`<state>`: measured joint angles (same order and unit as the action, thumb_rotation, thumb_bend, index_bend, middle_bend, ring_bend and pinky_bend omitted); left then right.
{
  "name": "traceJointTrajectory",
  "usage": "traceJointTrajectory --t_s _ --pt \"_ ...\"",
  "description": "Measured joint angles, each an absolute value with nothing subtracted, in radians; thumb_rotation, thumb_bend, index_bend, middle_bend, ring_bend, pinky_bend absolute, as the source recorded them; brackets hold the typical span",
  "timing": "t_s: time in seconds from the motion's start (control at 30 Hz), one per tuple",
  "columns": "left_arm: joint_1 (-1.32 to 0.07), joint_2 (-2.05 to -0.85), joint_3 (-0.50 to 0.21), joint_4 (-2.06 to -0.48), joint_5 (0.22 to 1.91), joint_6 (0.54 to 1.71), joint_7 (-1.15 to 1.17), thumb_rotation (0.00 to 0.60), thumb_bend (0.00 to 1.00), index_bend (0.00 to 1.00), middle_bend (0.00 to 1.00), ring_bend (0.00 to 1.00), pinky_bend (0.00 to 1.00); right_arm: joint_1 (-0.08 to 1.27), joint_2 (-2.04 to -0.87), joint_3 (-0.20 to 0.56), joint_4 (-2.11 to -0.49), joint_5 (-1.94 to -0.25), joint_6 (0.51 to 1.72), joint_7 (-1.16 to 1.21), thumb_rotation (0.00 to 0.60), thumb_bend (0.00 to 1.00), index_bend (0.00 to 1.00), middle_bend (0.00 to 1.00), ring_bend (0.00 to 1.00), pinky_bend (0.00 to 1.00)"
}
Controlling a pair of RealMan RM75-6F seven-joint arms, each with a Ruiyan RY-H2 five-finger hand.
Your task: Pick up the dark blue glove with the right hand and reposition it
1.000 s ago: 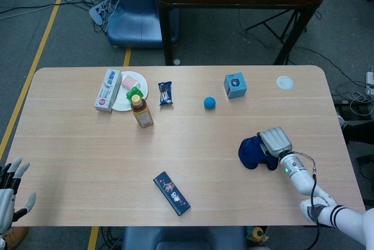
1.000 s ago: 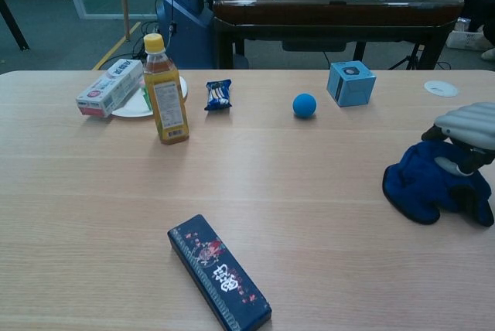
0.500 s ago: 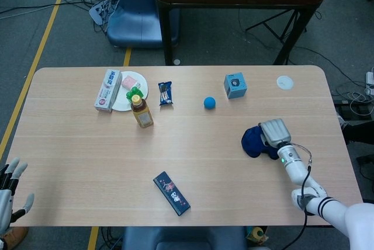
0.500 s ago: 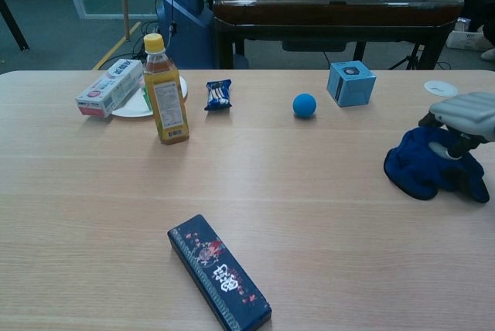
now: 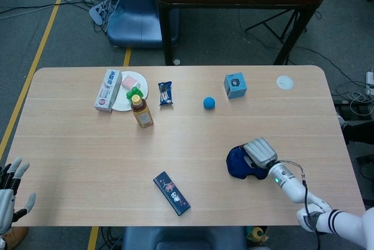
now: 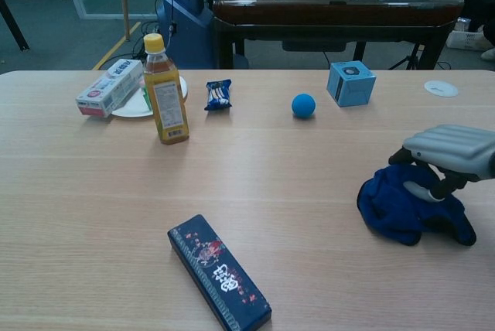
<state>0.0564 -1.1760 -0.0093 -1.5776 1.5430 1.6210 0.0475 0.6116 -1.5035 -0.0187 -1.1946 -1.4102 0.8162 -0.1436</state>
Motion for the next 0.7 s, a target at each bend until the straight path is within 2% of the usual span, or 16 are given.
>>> traceJointTrajectory --t_s 0.27,0.7 --pt "0.055 -1.177 -0.008 -1.581 1.545 1.619 0.053 0.600 0.33 0.11 0.00 0.04 0.00 0.602 -1.487 -0.022 -1.169 -1.399 0.819 -0.156 0.600 0.74 0.72 0.58 0.61 0.74" --pt "0.050 -1.180 -0.009 -1.582 1.544 1.611 0.058 0.600 0.33 0.11 0.00 0.04 0.00 0.614 -1.534 0.045 -0.922 -1.262 0.747 -0.202 0.600 0.74 0.72 0.58 0.61 0.74"
